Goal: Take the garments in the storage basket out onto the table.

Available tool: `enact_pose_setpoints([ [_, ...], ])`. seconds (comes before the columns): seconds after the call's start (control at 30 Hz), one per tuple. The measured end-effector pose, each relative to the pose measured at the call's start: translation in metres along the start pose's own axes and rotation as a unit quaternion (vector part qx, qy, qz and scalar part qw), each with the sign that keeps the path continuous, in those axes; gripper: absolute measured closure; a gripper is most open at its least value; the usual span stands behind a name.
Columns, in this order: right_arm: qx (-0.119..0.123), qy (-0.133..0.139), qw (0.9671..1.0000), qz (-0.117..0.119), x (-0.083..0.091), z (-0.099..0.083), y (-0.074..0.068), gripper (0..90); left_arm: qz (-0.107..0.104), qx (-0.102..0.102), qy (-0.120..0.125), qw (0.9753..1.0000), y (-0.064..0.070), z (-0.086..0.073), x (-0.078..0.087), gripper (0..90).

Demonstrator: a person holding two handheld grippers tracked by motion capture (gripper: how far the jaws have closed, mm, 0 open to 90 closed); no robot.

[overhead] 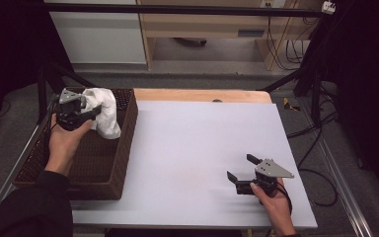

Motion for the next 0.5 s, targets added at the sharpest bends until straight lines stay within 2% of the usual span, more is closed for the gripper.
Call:
enact_pose_setpoints([
  [0.17,-0.002,0.002,1.0,0.0,0.0,0.001,0.0,4.2,-0.003,-0.008,0.019,0.9998,0.01,0.008,0.012,67.9],
  [0.27,-0.001,0.004,1.0,0.0,0.0,0.002,-0.001,4.2,-0.001,-0.021,0.028,0.9994,0.015,0.015,0.02,67.9],
  [0.4,-0.001,0.006,1.0,0.001,0.0,0.002,-0.001,4.2,-0.004,-0.019,0.049,0.9986,0.018,0.024,0.03,67.9],
  [0.5,-0.002,0.006,1.0,0.002,0.001,0.002,-0.001,4.1,-0.004,-0.021,0.055,0.9982,0.02,0.031,0.035,67.9],
])
Point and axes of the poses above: each handheld gripper's, and its own axes: x roughly backward along the jaws, z roughly out of its top, y roughly to its right, the point moved 3 cm from there along -x, roughly forward along the jaws, and after that the axes turned 3 degrees about -y, right-handed, at the moved point
